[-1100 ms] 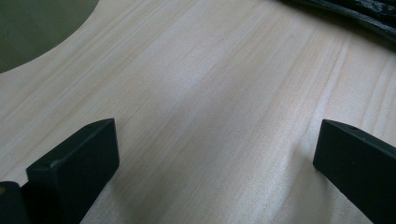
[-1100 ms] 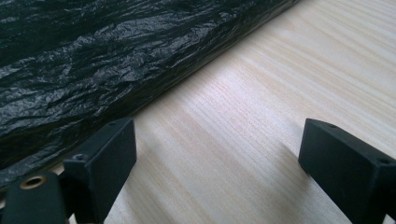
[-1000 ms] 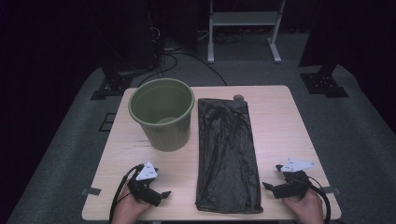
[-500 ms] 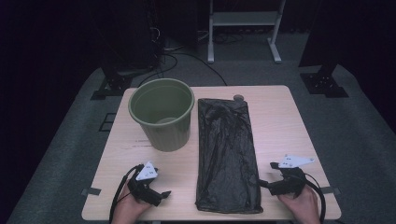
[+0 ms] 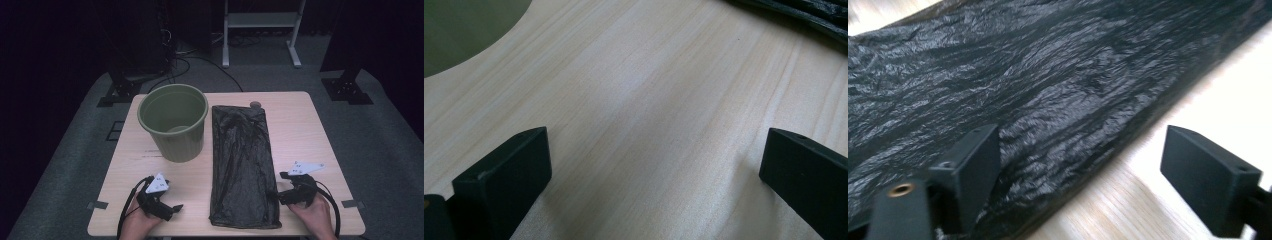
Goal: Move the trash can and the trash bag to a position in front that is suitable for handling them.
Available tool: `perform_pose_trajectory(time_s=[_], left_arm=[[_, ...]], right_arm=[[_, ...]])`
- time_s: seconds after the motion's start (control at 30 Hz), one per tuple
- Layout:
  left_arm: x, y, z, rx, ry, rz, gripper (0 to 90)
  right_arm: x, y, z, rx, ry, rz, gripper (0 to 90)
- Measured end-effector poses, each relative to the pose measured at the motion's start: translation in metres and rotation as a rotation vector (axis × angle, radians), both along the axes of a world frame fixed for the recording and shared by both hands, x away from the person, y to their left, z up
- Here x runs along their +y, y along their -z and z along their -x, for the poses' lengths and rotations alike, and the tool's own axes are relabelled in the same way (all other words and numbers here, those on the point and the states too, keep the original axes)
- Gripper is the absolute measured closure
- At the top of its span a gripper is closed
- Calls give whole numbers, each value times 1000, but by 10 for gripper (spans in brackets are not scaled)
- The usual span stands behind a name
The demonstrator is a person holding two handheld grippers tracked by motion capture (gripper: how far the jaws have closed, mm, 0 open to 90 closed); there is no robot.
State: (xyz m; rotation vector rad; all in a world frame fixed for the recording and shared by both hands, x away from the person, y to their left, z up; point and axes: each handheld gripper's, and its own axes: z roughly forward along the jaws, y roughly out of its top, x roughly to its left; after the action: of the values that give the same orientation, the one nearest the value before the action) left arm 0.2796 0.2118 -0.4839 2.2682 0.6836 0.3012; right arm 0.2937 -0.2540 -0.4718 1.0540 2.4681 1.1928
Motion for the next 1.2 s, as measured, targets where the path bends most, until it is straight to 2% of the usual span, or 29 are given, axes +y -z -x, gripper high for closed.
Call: perform_pose_trajectory(time_s=[0.03,0.13,0.2,0.23,0.27,0.37,0.47,0.5,0.53,0.57,0.77,0.83,1.1,1.2], left_arm=[[0,0,0,0,0,-1,0],[0,0,0,0,0,0,0],[0,0,0,0,1,-2,0],[0,0,0,0,1,-2,0],[0,0,0,0,0,-1,0],[0,0,0,0,1,-2,0],[0,0,0,0,0,0,0],[0,0,0,0,0,0,0],[0,0,0,0,1,-2,0],[0,0,0,0,0,-1,0],[0,0,0,0,0,-2,0],[0,0,0,0,1,-3,0],[0,0,0,0,1,-2,0],[0,0,0,0,0,-2,0]], right_arm=[[4,2,-2,4,-2,19,185],[6,4,-4,13,-3,32,208],[8,6,-5,12,9,68,245],[8,6,-5,12,9,68,245],[9,7,-5,12,9,76,301],[9,6,-5,6,6,80,346],[10,5,-3,-6,-5,95,472],[10,5,-3,-6,-5,95,472],[9,5,-2,-9,-10,99,550],[9,5,-2,-9,-10,99,550],[5,4,-3,10,-21,92,857],[5,4,-4,15,-26,90,891],[1,2,-4,16,-10,92,893],[-7,-1,-4,6,21,66,893]])
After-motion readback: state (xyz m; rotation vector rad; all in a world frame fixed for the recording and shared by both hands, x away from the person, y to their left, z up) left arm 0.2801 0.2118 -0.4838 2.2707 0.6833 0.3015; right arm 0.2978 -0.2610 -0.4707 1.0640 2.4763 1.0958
